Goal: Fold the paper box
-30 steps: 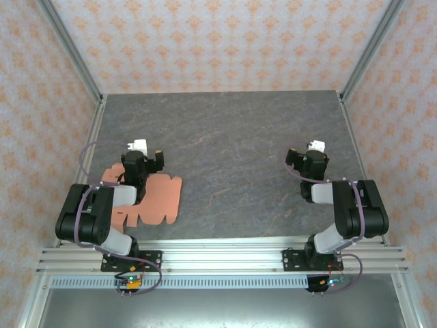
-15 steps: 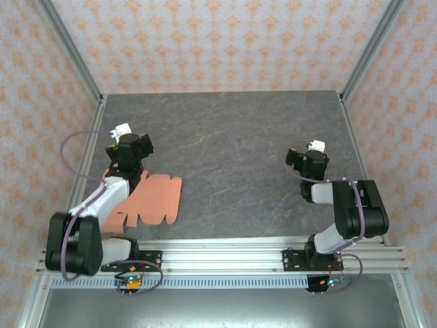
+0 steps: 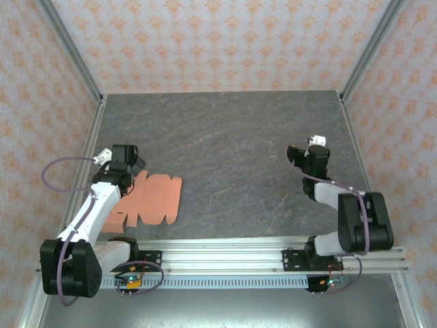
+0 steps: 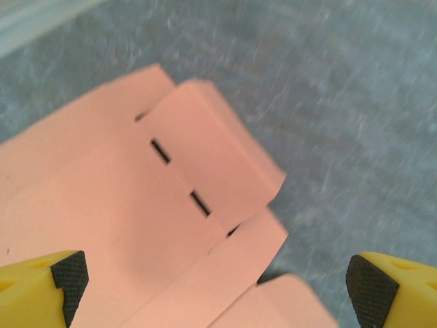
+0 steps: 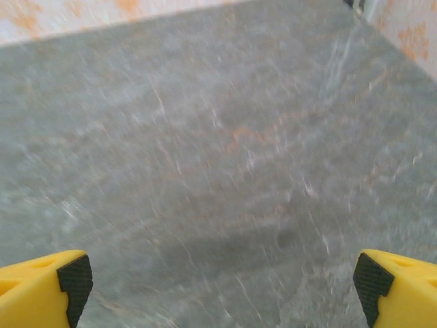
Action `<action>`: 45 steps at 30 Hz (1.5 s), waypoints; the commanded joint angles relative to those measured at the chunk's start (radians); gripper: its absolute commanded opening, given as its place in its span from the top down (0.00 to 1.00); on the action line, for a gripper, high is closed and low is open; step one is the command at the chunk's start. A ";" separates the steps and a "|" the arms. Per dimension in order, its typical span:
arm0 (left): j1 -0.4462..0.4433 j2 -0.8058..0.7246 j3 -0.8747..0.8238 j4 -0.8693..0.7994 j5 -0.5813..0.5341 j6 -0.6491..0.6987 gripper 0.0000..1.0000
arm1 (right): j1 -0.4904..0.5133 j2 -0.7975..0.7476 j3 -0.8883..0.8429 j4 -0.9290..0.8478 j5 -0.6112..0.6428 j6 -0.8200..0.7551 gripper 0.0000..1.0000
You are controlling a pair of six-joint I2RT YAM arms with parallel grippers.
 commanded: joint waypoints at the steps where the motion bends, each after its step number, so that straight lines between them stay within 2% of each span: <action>1: 0.006 0.083 -0.002 -0.113 0.128 0.030 0.00 | -0.003 -0.119 0.081 -0.135 -0.005 0.019 0.01; 4: 0.006 0.197 -0.004 -0.094 0.288 0.007 0.00 | -0.003 -0.213 0.125 -0.207 0.099 0.170 0.01; 7: 0.003 0.257 -0.062 0.007 0.429 -0.050 0.00 | -0.003 -0.271 0.184 -0.318 0.149 0.308 0.01; 13: -0.048 0.263 -0.185 0.209 0.547 -0.271 0.00 | -0.003 -0.279 0.265 -0.433 0.010 0.499 0.01; 15: -0.088 0.275 -0.195 0.278 0.566 -0.379 0.00 | -0.003 -0.250 0.282 -0.473 -0.021 0.627 0.01; 17: -0.137 0.301 -0.189 0.360 0.591 -0.487 0.00 | -0.006 -0.210 0.321 -0.594 -0.052 0.782 0.01; 19: -0.201 0.332 -0.145 0.395 0.593 -0.559 0.00 | -0.008 -0.154 0.374 -0.654 -0.204 0.782 0.01; 21: -0.267 0.379 -0.061 0.397 0.589 -0.572 0.00 | 0.003 -0.107 0.405 -0.671 -0.336 0.772 0.01; 27: -0.396 0.541 0.090 0.445 0.619 -0.611 0.00 | 0.083 -0.030 0.401 -0.682 -0.554 0.722 0.03; 32: -0.448 0.622 0.090 0.569 0.657 -0.701 0.00 | 0.188 -0.010 0.269 -0.563 -0.655 0.836 0.07; 34: -0.455 0.619 0.096 0.555 0.649 -0.700 0.00 | 0.223 -0.021 0.209 -0.537 -0.709 0.880 0.08; 37: -0.455 0.611 0.101 0.524 0.644 -0.663 0.00 | 0.282 -0.037 0.162 -0.582 -0.741 0.856 0.07; 40: -0.456 0.626 0.098 0.502 0.651 -0.658 0.00 | 0.299 0.013 0.155 -0.603 -0.773 0.832 0.06; 45: -0.458 0.635 0.090 0.540 0.670 -0.674 0.00 | 0.310 0.099 0.123 -0.430 -0.828 0.913 0.06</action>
